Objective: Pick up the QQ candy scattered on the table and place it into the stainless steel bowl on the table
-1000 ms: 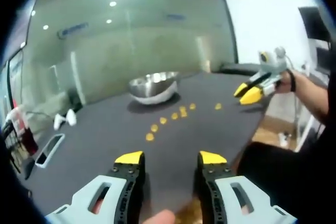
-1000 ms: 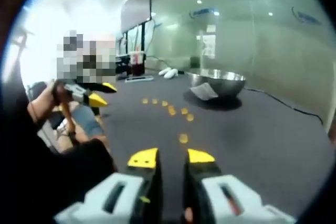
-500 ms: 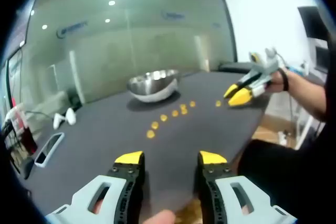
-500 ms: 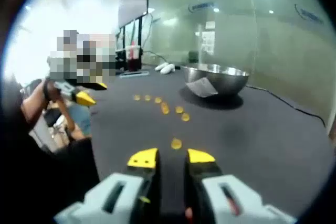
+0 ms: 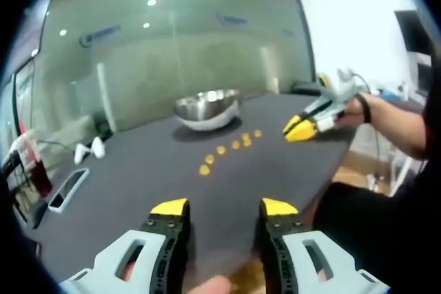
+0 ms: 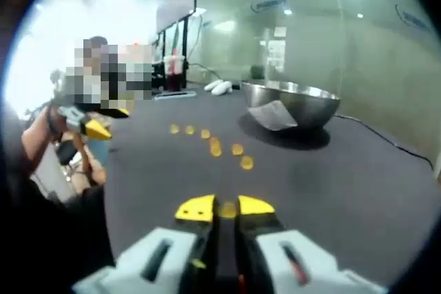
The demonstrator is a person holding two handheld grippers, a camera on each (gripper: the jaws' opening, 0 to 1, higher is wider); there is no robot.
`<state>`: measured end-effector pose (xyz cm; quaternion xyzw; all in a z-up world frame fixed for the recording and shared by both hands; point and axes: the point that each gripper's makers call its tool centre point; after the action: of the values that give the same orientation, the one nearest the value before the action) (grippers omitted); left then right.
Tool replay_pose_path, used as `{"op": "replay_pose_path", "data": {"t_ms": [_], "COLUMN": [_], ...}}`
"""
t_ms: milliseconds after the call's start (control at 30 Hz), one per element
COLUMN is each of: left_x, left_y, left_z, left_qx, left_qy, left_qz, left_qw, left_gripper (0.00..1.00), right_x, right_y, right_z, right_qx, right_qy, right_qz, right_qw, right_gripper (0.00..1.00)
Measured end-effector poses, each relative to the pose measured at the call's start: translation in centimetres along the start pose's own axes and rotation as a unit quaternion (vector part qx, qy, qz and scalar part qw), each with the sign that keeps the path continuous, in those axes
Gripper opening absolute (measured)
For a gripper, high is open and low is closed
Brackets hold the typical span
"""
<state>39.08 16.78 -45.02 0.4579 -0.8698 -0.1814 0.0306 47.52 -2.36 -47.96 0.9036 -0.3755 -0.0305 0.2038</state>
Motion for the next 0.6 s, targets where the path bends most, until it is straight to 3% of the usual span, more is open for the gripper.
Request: {"op": "replay_pose_path", "data": {"t_ms": [300,500,600], "left_x": [0.2,0.2,0.3], "left_y": [-0.1,-0.2,-0.2], "left_z": [-0.1,-0.3,-0.3], "left_qx": [0.001,0.002,0.004], "left_qy": [-0.002,-0.004,-0.003], "left_qz": [0.005,0.006,0.007], "left_qw": [1.0000,1.0000,1.0000], "left_gripper": [0.42,0.42,0.41], "right_x": [0.2,2.7,4.6], "right_y": [0.0,0.5,0.1], "right_z": [-0.2,-4.4,-6.3], "right_qx": [0.003,0.077,0.093], "right_qy": [-0.003,-0.022,-0.045], "right_qz": [0.003,0.053,0.082], "right_qw": [1.0000,0.9954,0.9913], "right_gripper": [0.10,0.10,0.10]}}
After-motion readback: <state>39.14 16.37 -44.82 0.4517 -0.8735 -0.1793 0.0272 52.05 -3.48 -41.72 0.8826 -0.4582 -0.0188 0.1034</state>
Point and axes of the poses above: the point that each gripper's makers call its tool centre point, and the gripper's own axes: y roughly backward along the fingers, x roughly to its right, z roughly out of its underside, and after that the axes turned 4 degrees about z, right-handed
